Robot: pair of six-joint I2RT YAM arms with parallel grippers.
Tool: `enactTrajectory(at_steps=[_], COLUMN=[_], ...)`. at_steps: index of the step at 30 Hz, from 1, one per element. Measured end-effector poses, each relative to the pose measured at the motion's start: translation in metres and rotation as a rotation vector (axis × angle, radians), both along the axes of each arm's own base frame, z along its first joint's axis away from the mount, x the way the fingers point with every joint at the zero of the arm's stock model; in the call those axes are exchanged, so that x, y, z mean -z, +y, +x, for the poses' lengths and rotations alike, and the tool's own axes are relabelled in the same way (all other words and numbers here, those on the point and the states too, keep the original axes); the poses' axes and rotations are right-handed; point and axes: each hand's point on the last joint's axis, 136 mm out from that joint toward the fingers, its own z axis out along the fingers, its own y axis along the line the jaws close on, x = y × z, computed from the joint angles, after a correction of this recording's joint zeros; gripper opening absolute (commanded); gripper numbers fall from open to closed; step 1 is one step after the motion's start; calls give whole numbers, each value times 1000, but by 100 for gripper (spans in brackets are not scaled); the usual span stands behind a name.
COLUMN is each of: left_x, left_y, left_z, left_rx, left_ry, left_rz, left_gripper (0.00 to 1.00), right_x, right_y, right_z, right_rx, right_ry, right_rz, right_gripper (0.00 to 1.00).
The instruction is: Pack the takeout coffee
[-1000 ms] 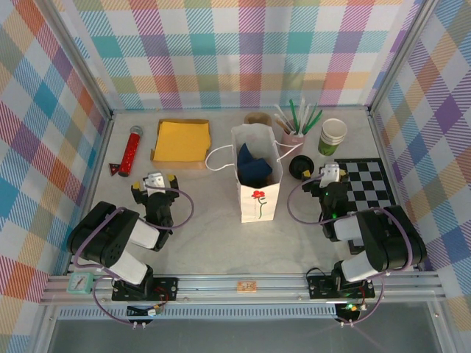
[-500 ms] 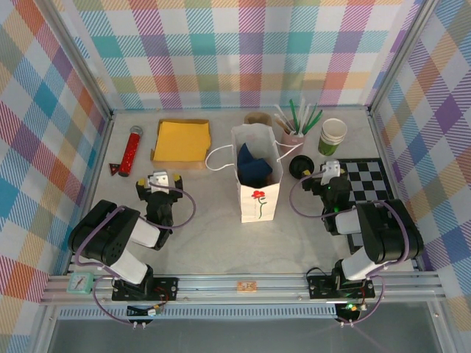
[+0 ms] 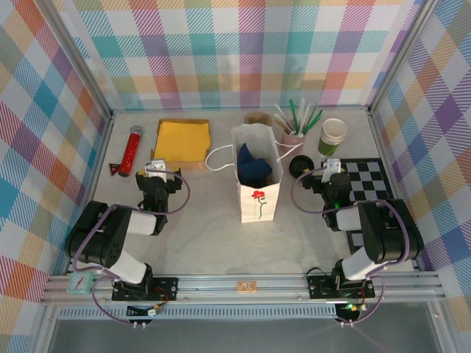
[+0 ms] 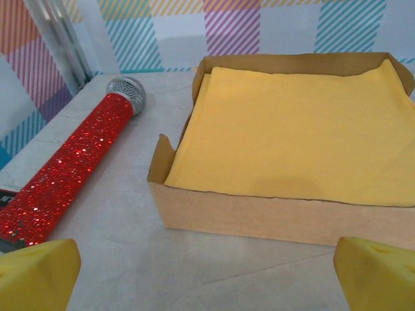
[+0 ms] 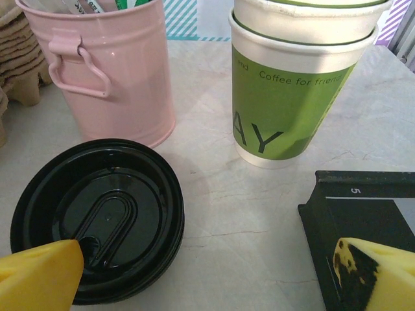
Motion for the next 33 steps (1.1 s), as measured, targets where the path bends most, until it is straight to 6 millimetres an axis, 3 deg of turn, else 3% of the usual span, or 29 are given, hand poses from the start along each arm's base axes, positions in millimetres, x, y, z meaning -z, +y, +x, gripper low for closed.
enactTrajectory(at_steps=[4,7,9,16,24,33], left_x=[7,33,38,21,24,35], left_y=[-3,-1,-1,-9,2,-2], left_z=[-6,-24,-28,-7,14,11], left_rx=[26,32,37,68,110,150], left_ry=[-14,35,50,21,94,145], left_rz=[-21,-13,-9,-30,-110,-159], left_gripper=[100,100,100,100,100,100], right_x=[0,0,0,2,-1,1], right_y=[0,1,1,-1,-14,-11], right_z=[0,0,0,2,10,9], right_rx=[0,-4,-4,-1,22,11], right_ry=[0,0,0,19,37,46], right_rz=[0,1,1,10,58,70], right_gripper=[99,99,99,99,99,99])
